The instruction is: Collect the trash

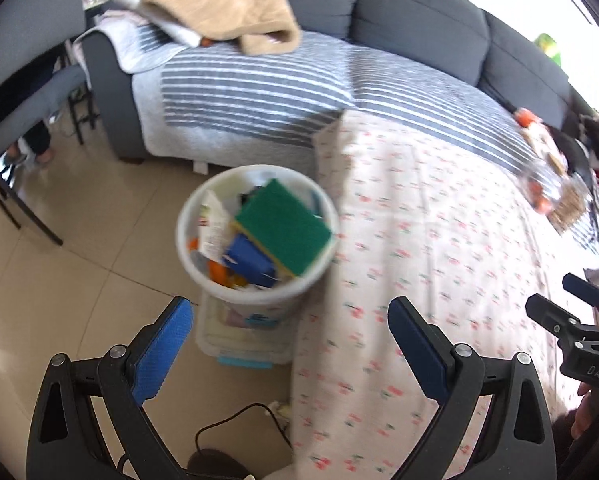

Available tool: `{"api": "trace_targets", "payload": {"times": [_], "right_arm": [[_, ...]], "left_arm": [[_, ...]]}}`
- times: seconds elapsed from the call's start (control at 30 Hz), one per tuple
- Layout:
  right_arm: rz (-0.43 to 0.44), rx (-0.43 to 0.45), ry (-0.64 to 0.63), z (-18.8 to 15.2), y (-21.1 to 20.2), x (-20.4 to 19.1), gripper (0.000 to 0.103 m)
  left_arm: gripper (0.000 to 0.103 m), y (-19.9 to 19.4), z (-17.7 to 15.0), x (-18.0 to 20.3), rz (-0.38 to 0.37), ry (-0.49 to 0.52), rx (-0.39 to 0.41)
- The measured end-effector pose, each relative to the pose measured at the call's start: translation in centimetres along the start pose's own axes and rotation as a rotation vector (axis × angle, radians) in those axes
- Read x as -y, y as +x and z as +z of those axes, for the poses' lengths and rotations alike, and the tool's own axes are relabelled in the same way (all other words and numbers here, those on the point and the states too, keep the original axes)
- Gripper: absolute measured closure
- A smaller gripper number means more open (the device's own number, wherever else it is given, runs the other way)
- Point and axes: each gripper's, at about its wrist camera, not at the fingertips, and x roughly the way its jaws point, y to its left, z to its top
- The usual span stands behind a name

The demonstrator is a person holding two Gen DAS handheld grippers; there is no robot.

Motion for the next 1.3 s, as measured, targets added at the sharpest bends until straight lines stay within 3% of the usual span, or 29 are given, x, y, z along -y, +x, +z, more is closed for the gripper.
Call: {"api": "trace_targets", "payload": {"times": [0.2, 0.4, 0.67, 0.93, 1.3], "right_arm": [[-0.080, 0.078, 0.027, -3.0, -4.7, 2.8, 0.004], [-0.120, 0.199, 0.071, -6.5, -9.0, 3.9, 0.002], [-0.199, 0.338, 0.073, -9.0, -12.0, 3.6, 0.001], [-0.227, 0.339, 0.041, -9.7, -11.5, 2.9, 0.001], [-0.202, 0.306, 0.067, -9.9, -10.7, 3.4, 0.001]], "left_arm": [[0.004, -2.8, -2.5, 2.8, -0.042, 0.030, 0.049], [0.004, -6.2, -4.5, 4.6, 0.012, 0.079, 0.165], [0.004, -7.2, -5.7, 5.0, 0.029, 0.097, 0.196], [0.004, -7.3, -5.9, 5.4, 0.043, 0.096, 0.234], [0.004, -7.2, -6.2, 5.9, 0.048, 0.122, 0.236]]}}
